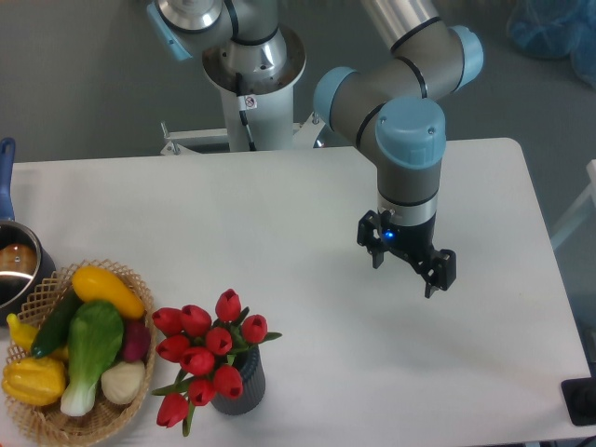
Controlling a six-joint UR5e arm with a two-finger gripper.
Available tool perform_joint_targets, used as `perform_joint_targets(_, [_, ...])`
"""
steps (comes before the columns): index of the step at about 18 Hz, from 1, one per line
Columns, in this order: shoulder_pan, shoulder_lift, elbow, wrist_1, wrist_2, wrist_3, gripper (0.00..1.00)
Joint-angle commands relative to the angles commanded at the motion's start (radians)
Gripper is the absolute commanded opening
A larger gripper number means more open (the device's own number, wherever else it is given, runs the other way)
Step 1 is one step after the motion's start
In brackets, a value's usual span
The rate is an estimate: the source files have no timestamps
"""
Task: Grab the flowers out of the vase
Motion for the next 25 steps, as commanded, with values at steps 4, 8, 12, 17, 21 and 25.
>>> perform_joint_targets(4, [-0.002, -0.006, -0.020, 0.012, -0.014, -0.003, 1.00])
perform_joint_targets(8, [-0.009, -0.011, -0.020, 0.020, -0.081, -0.009, 1.00])
perform_joint_targets(12, [-0.009, -0.006, -0.019, 0.018, -0.363, -0.095, 1.00])
perform_joint_targets(17, [-0.015, 0.002, -0.012, 0.020, -0.387, -0.199, 1.00])
perform_joint_targets(21, [-0.045, -0.003, -0.002, 0.020, -0.527, -0.308, 1.00])
perform_joint_targets(25, [-0.043, -0.009, -0.003, 0.020, -0.700, -0.376, 1.00])
